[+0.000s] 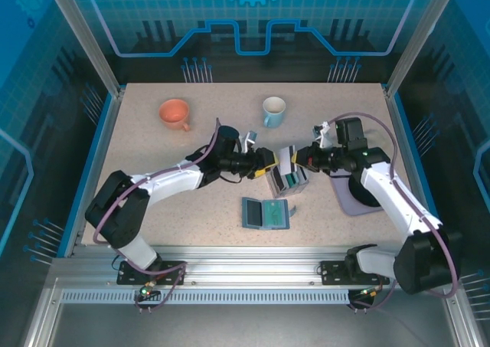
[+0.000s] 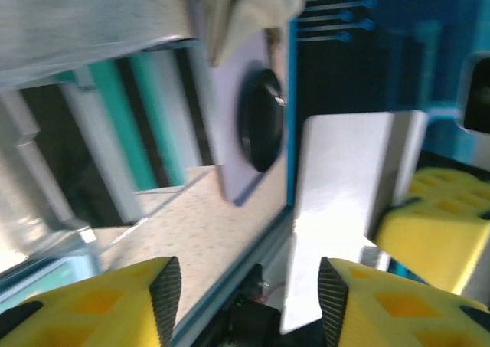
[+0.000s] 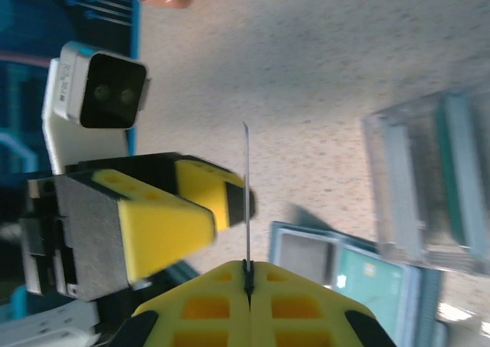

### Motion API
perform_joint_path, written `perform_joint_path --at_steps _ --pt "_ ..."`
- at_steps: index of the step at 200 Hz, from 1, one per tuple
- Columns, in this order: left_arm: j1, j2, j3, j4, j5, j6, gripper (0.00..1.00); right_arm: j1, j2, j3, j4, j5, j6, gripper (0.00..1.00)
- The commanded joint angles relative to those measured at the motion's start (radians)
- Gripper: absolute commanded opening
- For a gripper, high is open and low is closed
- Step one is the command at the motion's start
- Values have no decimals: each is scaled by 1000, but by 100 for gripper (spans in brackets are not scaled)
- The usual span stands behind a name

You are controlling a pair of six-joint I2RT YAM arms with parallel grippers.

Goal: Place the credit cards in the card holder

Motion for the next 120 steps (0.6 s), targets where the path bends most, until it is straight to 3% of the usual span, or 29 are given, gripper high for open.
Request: perform_joint_path --at_steps 1,27,59,120 --pt "-2 -119 -35 -330 -204 103 60 61 -76 -60 -108 209 -37 4" --pt "-3 -237 -140 -455 -313 107 68 184 -104 -171 -69 288 16 3" --pt "-3 -318 -253 -497 -306 94 71 317 -99 -263 -37 396 72 3" --pt "-77 -288 -341 -419 -261 64 63 360 -103 -386 28 424 120 3"
